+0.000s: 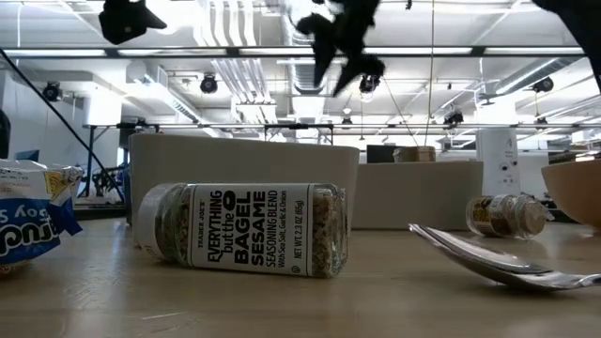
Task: Pick & Place Food Item
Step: Put the orange seasoning pack into the top gray bin
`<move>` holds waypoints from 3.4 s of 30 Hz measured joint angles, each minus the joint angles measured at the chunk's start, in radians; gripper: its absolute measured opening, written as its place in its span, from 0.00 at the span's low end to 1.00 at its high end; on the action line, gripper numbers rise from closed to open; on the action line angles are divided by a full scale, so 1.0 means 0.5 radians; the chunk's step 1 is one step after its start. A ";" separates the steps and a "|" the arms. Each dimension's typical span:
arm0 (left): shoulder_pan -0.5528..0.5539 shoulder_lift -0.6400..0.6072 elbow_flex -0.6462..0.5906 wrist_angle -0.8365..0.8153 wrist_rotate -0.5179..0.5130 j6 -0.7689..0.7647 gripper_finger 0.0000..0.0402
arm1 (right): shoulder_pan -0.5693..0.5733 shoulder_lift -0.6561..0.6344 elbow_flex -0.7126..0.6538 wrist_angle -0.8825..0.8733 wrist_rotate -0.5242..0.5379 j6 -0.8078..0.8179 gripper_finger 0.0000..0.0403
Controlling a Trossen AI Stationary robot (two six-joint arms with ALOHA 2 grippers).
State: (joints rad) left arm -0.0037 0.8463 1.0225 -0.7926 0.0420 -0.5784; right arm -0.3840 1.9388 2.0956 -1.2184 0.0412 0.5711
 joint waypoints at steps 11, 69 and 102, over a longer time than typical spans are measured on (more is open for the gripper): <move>0.064 0.058 0.000 0.046 -0.122 -0.103 0.73 | -0.375 0.185 -0.187 -0.013 -0.514 -0.411 0.54; 0.086 0.082 0.000 0.067 -0.121 -0.222 0.73 | -0.039 0.864 -0.124 0.049 0.029 -0.509 0.30; 0.392 0.141 -0.004 0.450 -0.371 -1.150 0.73 | 0.305 -0.013 -0.108 0.354 0.480 -1.679 0.10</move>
State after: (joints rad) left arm 0.1921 0.9168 1.0206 -0.5676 -0.1436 -1.1534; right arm -0.2316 1.9326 2.0418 -1.0414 0.2810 -0.2682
